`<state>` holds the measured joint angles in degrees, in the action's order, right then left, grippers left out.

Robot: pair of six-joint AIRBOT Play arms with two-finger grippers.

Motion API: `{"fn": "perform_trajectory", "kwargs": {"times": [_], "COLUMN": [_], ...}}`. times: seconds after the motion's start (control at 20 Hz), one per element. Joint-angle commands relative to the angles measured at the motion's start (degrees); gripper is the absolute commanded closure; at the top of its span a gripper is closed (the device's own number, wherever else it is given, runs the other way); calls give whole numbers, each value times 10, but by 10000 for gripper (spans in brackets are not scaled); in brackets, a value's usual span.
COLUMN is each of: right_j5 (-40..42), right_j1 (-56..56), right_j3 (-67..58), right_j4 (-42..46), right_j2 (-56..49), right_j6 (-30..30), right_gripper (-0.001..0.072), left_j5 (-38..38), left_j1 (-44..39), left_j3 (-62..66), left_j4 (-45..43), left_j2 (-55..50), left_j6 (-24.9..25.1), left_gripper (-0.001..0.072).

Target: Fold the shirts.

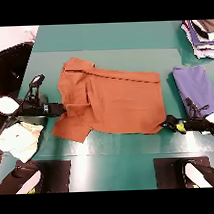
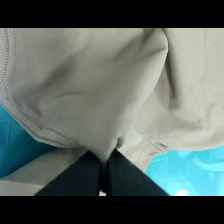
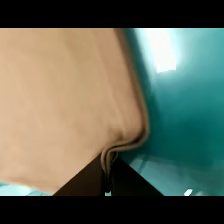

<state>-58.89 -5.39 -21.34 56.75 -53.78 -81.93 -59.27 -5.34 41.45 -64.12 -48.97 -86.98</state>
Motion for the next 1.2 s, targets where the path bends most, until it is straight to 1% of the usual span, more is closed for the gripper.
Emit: {"fn": "perform_trajectory", "kwargs": {"times": [0.0, 0.1, 0.25, 0.35, 0.5, 0.55, 0.7, 0.85, 0.95, 1.05, 1.15], "right_j5": [3, -25, -45, -63, -109, -130, -194, -228, -253, -281, -314], "right_j1": [40, 42, 29, 5, -50, -71, -150, -224, -232, -210, -179], "right_j3": [-38, -119, -294, -430, -625, -680, -822, -916, -967, -993, -977], "right_j4": [3, 4, 5, 5, 5, 5, 5, 7, 18, 17, 17], "right_j2": [1, 19, 68, 93, 114, 116, 116, 108, 89, 59, 21], "right_j6": [-5, -2, 6, 17, 21, 23, 30, 30, 29, 27, 10], "right_gripper": [696, 696, 697, 697, 697, 696, 697, 697, 698, 699, 698], "left_j5": [-27, -72, -121, -138, -150, -151, -153, -150, -149, -158, -174], "left_j1": [0, 0, 0, 0, 0, 0, 0, 0, 0, 0, 0], "left_j3": [34, 125, 325, 466, 661, 720, 852, 909, 915, 882, 792], "left_j4": [-22, -54, -100, -120, -123, -123, -124, -123, -124, -134, -156], "left_j2": [3, 3, 3, 3, 3, 3, 3, 3, 3, 3, 3], "left_j6": [0, 0, 0, 0, 0, -6, -46, -74, -76, -75, -75], "left_gripper": [684, 684, 684, 683, 683, 684, 685, 685, 685, 685, 685]}}
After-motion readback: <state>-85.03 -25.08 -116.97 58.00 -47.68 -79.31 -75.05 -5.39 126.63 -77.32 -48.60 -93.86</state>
